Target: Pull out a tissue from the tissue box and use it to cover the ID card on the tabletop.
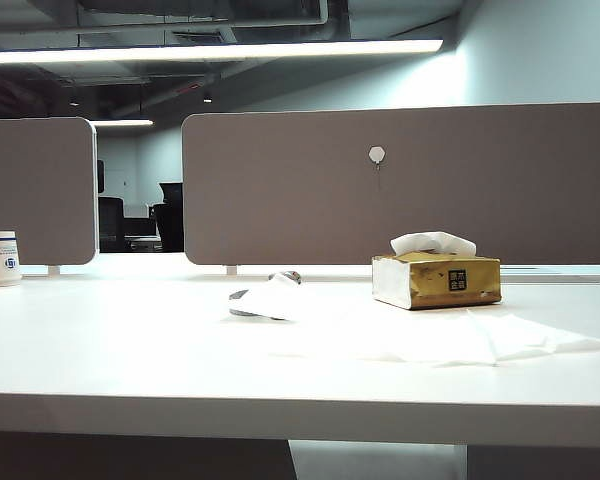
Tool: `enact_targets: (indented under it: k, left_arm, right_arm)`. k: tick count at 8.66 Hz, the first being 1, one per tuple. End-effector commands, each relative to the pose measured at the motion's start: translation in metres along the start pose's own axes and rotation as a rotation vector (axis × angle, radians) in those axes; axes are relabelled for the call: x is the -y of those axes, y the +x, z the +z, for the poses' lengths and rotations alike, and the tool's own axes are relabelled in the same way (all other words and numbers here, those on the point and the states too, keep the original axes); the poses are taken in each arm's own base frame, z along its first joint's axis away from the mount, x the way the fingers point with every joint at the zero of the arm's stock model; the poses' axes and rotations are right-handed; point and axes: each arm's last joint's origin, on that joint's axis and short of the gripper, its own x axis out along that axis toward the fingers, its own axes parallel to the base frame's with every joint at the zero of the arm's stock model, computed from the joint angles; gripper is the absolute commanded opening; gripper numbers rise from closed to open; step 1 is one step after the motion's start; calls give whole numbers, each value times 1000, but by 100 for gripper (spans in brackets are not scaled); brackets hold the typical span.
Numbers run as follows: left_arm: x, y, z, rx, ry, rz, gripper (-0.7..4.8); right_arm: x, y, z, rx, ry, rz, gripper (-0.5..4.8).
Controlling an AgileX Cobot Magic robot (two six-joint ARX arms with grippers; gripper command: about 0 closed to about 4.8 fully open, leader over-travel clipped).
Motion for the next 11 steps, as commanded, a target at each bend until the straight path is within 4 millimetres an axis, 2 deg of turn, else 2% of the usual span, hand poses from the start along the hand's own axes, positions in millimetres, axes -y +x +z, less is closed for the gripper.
enact_targets:
  k: [1,11]
  left_arm:
    - [-2,0,8,69,-22,61,-6]
    - [-2,0,6,54,-24,58,-5]
  right_arm:
    - [-2,-1,10,102,-5,86,-5]
    - [-2,-1,9,97,-5,87,-5]
